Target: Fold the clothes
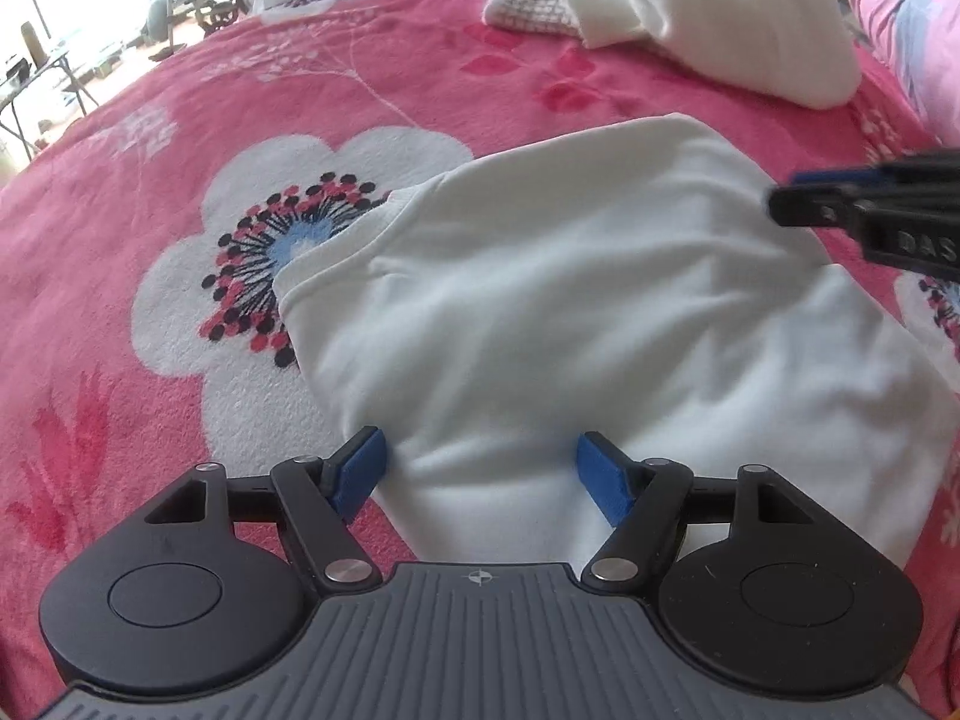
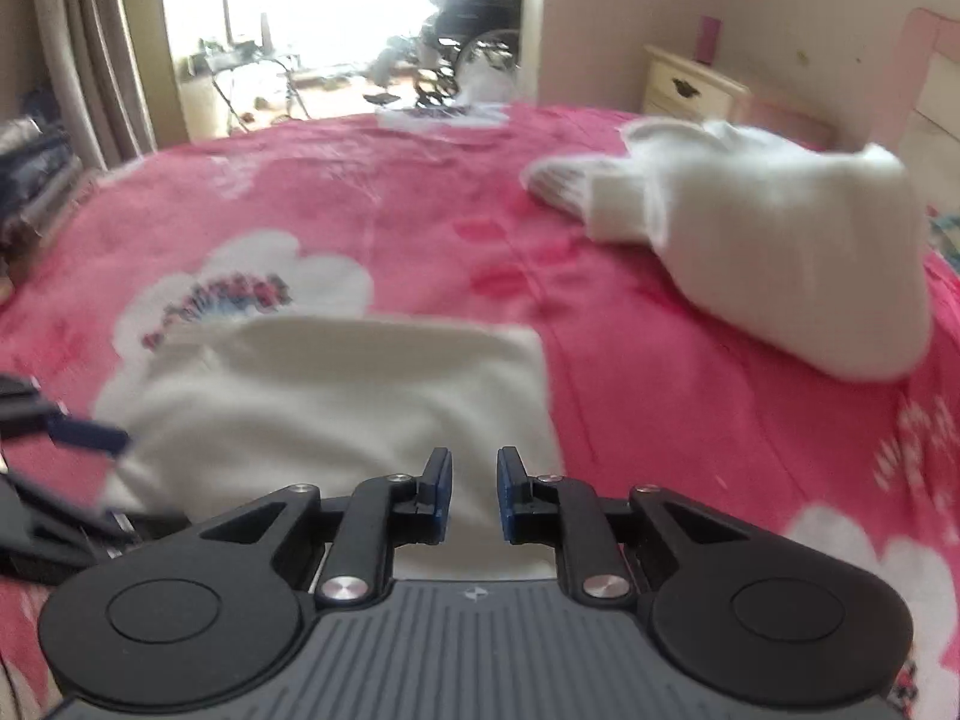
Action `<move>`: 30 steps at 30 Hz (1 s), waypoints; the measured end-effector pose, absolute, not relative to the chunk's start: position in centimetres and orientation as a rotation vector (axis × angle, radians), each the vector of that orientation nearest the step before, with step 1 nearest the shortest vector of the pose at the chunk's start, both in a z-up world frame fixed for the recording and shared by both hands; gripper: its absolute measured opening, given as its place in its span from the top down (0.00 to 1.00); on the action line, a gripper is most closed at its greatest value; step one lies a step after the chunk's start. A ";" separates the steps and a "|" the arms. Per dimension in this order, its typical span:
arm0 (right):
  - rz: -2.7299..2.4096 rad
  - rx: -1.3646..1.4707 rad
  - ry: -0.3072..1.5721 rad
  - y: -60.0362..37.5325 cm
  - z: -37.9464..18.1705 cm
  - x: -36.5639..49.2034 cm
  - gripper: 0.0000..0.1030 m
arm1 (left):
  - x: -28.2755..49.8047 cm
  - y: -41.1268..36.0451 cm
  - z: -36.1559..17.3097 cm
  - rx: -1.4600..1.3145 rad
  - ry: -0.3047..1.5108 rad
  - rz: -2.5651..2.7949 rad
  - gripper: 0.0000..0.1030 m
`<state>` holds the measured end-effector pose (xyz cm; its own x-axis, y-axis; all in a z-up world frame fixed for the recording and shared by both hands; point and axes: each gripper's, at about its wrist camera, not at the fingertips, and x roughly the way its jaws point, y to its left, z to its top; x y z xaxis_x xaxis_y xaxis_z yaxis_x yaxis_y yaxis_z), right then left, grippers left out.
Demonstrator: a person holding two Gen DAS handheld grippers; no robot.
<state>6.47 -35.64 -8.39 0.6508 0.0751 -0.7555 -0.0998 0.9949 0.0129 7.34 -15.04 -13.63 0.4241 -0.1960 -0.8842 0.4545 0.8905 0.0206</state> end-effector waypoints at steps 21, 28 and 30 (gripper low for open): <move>0.030 -0.084 0.854 -37.4 -10.3 13.5 0.85 | 6.8 -16.0 -13.4 0.291 1.065 -0.355 0.29; 0.151 -0.014 0.912 -37.1 -9.8 14.0 0.85 | 6.9 -16.3 -13.4 0.294 1.071 -0.344 0.28; 0.116 -0.009 0.950 -37.2 -11.2 14.8 0.87 | 6.8 -16.3 -13.4 0.295 1.068 -0.345 0.28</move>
